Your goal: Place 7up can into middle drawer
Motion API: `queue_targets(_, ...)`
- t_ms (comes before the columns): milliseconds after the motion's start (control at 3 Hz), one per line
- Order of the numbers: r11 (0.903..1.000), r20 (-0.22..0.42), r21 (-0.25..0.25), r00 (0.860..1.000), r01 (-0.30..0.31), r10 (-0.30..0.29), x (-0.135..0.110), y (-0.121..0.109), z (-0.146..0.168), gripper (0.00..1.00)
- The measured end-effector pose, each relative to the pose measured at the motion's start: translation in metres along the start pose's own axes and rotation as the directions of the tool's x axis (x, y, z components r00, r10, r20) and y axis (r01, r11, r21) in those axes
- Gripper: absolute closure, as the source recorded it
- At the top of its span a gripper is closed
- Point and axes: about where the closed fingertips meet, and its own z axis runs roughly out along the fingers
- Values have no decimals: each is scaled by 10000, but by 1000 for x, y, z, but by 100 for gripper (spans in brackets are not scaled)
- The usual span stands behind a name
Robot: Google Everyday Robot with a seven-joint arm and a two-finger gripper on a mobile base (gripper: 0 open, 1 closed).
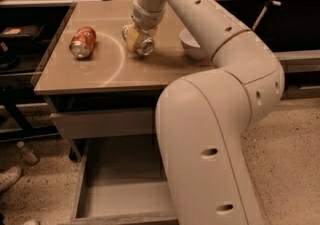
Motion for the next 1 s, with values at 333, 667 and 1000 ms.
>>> queue_targets(333, 9986, 470, 400, 9983, -357, 338, 20, 9, -44, 100)
queue_targets(667, 9888, 1344, 669, 9832, -1337, 1238, 52, 28, -104, 100)
queue_targets(1000, 9673, 1917, 494, 9528, -2489, 2354, 98, 65, -150, 100)
